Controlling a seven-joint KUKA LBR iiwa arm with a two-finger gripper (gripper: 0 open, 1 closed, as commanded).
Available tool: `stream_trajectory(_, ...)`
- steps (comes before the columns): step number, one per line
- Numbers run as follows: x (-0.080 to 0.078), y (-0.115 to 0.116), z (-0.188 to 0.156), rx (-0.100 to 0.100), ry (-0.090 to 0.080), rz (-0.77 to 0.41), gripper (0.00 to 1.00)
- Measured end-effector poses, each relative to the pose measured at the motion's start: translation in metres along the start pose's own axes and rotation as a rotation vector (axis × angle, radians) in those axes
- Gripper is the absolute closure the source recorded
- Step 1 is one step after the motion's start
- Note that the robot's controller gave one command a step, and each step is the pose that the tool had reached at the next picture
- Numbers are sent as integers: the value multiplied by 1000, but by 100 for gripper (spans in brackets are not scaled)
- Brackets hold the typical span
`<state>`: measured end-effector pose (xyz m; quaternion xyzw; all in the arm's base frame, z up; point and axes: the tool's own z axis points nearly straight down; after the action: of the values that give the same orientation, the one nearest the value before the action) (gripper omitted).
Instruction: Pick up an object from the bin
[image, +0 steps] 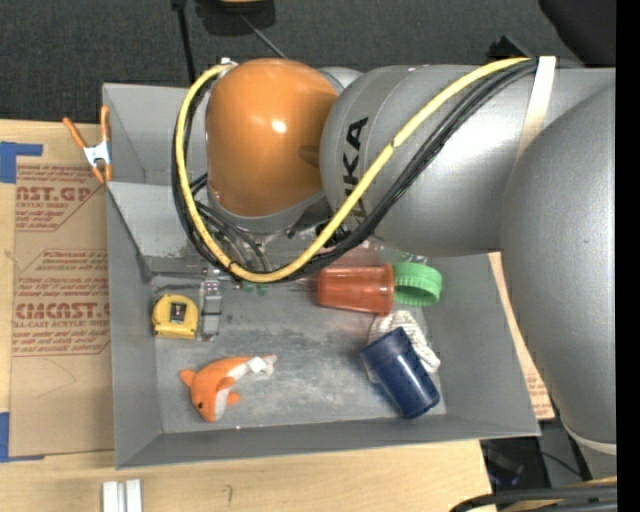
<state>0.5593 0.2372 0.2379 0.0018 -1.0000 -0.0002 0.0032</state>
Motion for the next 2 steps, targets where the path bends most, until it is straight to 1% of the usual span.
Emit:
stream_trajectory(1, -2, -1, -5, -2, -8, 2, 0)
stream_trajectory(2, 6, -13, 40, -2, -13, -63, 0)
